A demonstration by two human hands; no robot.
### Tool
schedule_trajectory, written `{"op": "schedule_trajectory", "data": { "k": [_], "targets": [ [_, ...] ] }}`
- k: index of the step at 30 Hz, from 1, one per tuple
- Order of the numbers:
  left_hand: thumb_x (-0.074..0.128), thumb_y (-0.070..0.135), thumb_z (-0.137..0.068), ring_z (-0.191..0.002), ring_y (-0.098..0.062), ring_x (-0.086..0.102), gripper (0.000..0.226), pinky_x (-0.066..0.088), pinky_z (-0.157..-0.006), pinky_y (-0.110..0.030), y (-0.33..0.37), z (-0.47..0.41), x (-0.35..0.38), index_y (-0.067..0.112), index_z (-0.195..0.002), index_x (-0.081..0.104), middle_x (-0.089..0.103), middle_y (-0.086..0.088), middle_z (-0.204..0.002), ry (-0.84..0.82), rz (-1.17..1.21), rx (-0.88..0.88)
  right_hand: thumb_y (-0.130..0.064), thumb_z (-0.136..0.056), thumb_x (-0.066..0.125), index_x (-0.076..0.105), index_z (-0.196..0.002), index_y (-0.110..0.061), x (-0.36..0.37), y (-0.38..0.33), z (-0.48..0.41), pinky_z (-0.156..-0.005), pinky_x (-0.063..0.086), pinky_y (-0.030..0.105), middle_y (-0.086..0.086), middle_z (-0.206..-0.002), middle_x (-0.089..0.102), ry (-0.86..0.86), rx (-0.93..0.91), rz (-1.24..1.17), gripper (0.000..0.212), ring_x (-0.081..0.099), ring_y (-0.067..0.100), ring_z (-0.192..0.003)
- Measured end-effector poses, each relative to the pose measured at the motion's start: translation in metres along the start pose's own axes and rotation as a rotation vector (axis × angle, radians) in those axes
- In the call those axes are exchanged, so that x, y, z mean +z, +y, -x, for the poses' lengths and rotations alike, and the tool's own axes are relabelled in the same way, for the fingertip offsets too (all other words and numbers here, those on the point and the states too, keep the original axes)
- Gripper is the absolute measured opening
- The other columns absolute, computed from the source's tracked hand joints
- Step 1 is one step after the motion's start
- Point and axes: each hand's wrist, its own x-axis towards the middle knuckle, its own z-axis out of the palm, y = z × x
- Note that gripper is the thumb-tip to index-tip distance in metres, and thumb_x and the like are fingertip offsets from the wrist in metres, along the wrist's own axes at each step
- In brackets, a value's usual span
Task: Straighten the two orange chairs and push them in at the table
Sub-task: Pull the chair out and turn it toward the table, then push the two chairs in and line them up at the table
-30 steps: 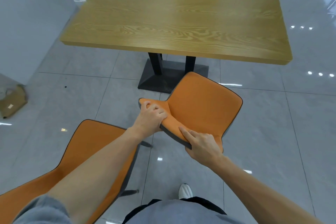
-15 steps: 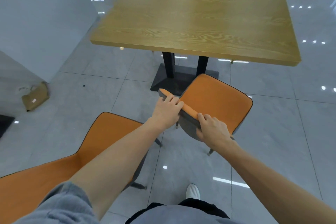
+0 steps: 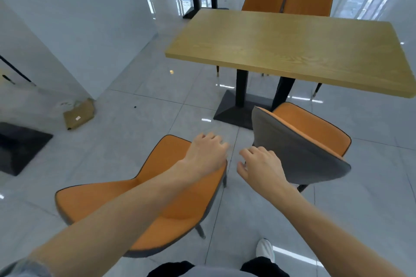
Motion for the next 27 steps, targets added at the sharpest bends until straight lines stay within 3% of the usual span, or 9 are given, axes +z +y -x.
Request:
{"op": "schedule_trajectory", "data": {
  "k": [2, 7, 13, 20, 23, 27],
  "targets": [
    [0.047, 0.024, -0.095, -0.105, -0.026, 0.057, 0.023, 0.044, -0.087, -0.038, -0.027, 0.035, 0.005, 0.013, -0.111, 0.06, 0.064, -0.008, -0.114, 0.027, 0.03, 0.023, -0.028, -0.089, 0.052, 0.065, -0.094, -0.012, 0.011, -0.046, 0.002, -0.066, 0.047, 0.035, 0.004, -0.085, 0.069, 0.003, -0.016, -0.008, 0.022, 0.061, 0.025, -0.077],
    [0.061, 0.022, -0.085, -0.095, -0.03, 0.063, 0.015, 0.048, -0.079, -0.042, -0.105, 0.122, 0.027, 0.011, -0.091, 0.067, 0.07, -0.009, -0.097, 0.048, 0.076, 0.074, -0.029, -0.086, 0.057, 0.065, -0.092, -0.009, 0.041, -0.164, 0.007, -0.061, 0.044, 0.034, 0.007, -0.08, 0.067, 0.005, 0.016, -0.034, 0.022, 0.061, 0.029, -0.075],
    [0.05, 0.031, -0.094, -0.112, -0.028, 0.052, 0.027, 0.045, -0.09, -0.042, -0.179, 0.215, 0.039, 0.013, -0.109, 0.062, 0.063, -0.007, -0.117, -0.049, 0.143, 0.095, -0.04, -0.089, 0.052, 0.065, -0.1, -0.012, 0.065, -0.274, 0.022, -0.062, 0.045, 0.034, 0.005, -0.081, 0.067, -0.054, 0.046, -0.104, 0.033, 0.06, 0.026, -0.077],
    [0.044, 0.066, -0.086, -0.137, -0.022, 0.028, 0.068, 0.027, -0.11, -0.045, -0.221, 0.268, 0.072, 0.026, -0.14, 0.036, 0.038, 0.0, -0.148, -0.361, 0.189, 0.175, -0.066, -0.084, 0.042, 0.041, -0.135, -0.022, 0.105, -0.314, 0.049, -0.088, 0.047, 0.039, 0.0, -0.128, 0.056, -0.36, 0.114, -0.139, 0.068, 0.05, 0.023, -0.115],
    [0.054, 0.069, -0.077, -0.132, -0.022, 0.035, 0.075, 0.03, -0.108, -0.046, -0.225, 0.28, 0.099, 0.027, -0.137, 0.037, 0.043, 0.001, -0.143, -0.39, 0.166, 0.22, -0.063, -0.079, 0.052, 0.045, -0.13, -0.021, 0.125, -0.316, 0.059, -0.078, 0.052, 0.039, 0.001, -0.118, 0.062, -0.359, 0.084, -0.094, 0.066, 0.058, 0.025, -0.102],
    [0.074, 0.047, -0.071, -0.108, -0.023, 0.061, 0.057, 0.048, -0.089, -0.041, -0.227, 0.28, 0.123, 0.023, -0.12, 0.057, 0.066, 0.0, -0.119, -0.308, 0.135, 0.224, -0.04, -0.064, 0.074, 0.063, -0.104, -0.014, 0.141, -0.314, 0.061, -0.048, 0.053, 0.034, 0.003, -0.083, 0.071, -0.226, 0.054, -0.049, 0.049, 0.066, 0.024, -0.066]
  ]
}}
